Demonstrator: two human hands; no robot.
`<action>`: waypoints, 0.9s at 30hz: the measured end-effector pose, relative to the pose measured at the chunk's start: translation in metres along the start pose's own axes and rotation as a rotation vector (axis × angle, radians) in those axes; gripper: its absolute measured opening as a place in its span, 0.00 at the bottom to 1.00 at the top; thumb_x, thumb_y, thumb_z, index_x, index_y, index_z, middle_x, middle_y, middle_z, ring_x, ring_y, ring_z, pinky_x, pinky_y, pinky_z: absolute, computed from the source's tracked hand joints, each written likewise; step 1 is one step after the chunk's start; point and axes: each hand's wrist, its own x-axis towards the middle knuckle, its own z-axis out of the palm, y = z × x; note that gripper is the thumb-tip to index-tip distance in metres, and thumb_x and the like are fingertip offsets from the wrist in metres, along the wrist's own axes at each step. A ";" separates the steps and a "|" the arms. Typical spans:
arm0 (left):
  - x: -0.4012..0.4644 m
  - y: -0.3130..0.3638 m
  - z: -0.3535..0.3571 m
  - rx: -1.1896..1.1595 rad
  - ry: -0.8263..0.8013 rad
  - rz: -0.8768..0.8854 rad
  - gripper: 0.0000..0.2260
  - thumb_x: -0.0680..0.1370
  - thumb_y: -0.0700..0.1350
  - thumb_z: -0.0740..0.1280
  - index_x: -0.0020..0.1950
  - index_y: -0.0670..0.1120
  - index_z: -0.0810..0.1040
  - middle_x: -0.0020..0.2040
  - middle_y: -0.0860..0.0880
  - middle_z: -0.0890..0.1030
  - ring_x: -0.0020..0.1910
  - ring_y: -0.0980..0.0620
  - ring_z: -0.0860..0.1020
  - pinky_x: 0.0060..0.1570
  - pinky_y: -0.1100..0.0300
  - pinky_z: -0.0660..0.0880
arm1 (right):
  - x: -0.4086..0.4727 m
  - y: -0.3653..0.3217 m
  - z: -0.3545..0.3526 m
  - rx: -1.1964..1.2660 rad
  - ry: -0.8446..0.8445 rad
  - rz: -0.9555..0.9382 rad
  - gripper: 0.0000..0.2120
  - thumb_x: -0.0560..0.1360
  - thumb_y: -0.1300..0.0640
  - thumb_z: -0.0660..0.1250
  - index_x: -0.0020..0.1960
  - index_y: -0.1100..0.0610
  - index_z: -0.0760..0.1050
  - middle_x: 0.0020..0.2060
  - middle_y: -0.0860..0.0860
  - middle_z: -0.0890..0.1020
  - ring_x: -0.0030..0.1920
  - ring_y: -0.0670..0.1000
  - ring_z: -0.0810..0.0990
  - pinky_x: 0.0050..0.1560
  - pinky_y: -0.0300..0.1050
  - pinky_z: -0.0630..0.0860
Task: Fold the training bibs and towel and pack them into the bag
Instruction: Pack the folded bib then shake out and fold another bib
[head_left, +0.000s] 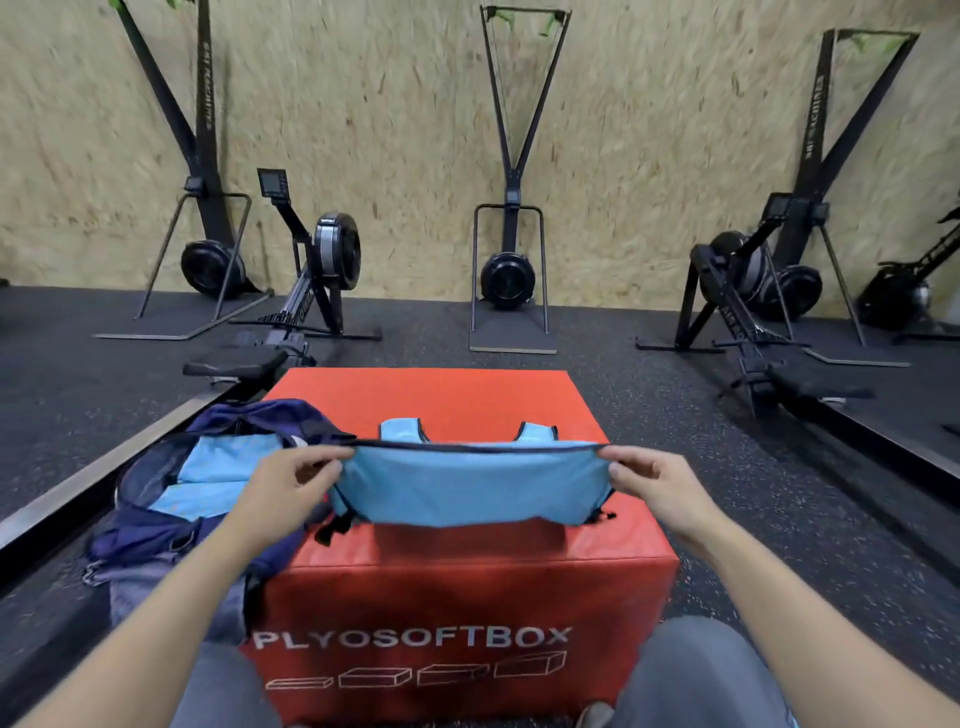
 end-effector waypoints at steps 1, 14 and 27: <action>-0.006 -0.007 0.006 0.003 -0.010 -0.022 0.15 0.79 0.38 0.69 0.49 0.61 0.84 0.37 0.62 0.84 0.37 0.53 0.82 0.41 0.62 0.77 | -0.004 0.007 0.001 0.002 -0.007 0.018 0.13 0.77 0.68 0.68 0.52 0.51 0.84 0.51 0.53 0.86 0.51 0.48 0.82 0.58 0.45 0.79; 0.046 -0.066 0.060 0.108 -0.064 -0.121 0.17 0.77 0.42 0.72 0.49 0.68 0.82 0.36 0.46 0.82 0.37 0.46 0.78 0.43 0.47 0.77 | 0.049 0.062 0.006 -0.113 0.035 0.140 0.12 0.77 0.67 0.69 0.52 0.52 0.85 0.49 0.44 0.87 0.52 0.40 0.83 0.50 0.29 0.75; 0.205 -0.156 0.145 0.213 -0.014 -0.150 0.18 0.78 0.33 0.62 0.57 0.52 0.83 0.57 0.52 0.83 0.48 0.49 0.81 0.50 0.56 0.75 | 0.229 0.135 0.041 -0.201 0.066 0.236 0.19 0.76 0.70 0.64 0.54 0.50 0.84 0.53 0.42 0.83 0.48 0.43 0.78 0.48 0.27 0.73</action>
